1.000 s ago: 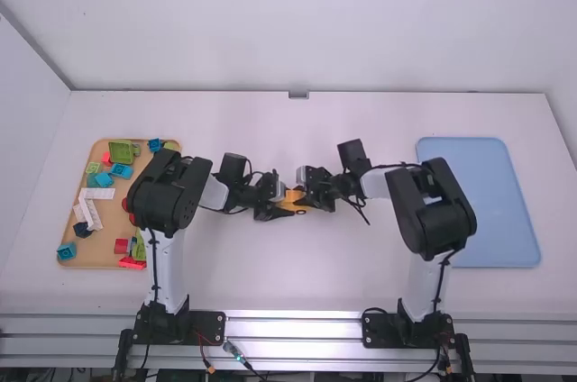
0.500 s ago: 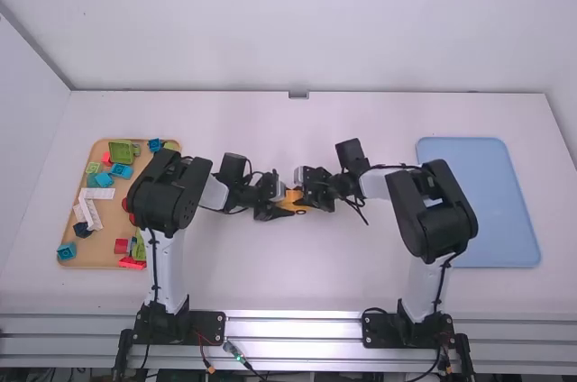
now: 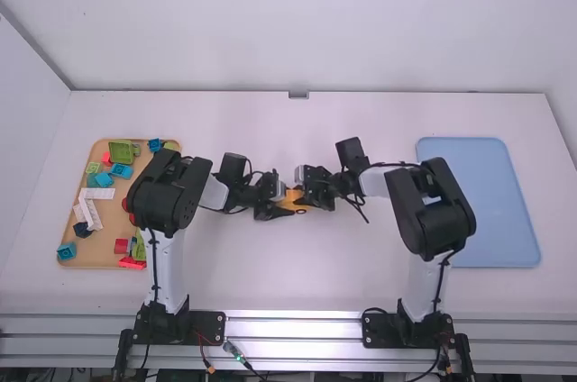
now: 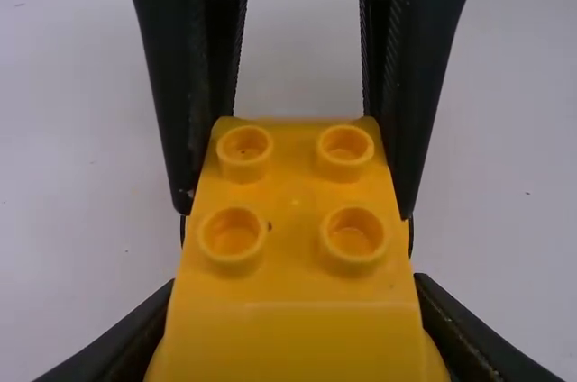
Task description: Assemble lego blocks to make yellow taxi
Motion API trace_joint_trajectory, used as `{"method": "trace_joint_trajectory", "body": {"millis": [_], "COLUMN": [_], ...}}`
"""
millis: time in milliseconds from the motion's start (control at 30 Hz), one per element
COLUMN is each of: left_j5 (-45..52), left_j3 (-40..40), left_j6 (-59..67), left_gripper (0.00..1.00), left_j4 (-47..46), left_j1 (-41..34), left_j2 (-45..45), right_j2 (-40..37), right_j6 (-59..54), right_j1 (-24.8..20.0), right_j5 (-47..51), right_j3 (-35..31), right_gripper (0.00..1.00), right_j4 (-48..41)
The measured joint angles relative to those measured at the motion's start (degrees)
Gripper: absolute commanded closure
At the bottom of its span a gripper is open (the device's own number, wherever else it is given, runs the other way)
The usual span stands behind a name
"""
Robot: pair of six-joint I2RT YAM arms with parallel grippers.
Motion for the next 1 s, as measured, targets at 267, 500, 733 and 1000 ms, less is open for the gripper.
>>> {"method": "trace_joint_trajectory", "body": {"millis": [267,500,733,1000], "left_j5": [0.0,-0.1,-0.2,-0.2], "left_j3": [0.0,0.0,0.0,0.0], "left_j6": [0.0,-0.1,-0.5,-0.5], "left_gripper": [0.6,0.6,0.6,0.6], "left_j4": [0.0,0.1,0.3,0.3], "left_j1": [0.0,0.0,0.0,0.0], "left_j2": [0.0,0.0,0.0,0.0], "right_j2": [0.0,0.8,1.4,1.6], "right_j6": [-0.7,-0.5,0.6,0.9], "right_j1": [-0.1,-0.4,-0.1,-0.1], "right_j5": [-0.9,-2.3,-2.3,-3.8], "right_j3": [0.0,0.0,0.0,0.0], "right_gripper": [0.7,0.66,0.57,0.5], "right_j4": [0.1,1.3,2.5,4.0]}}
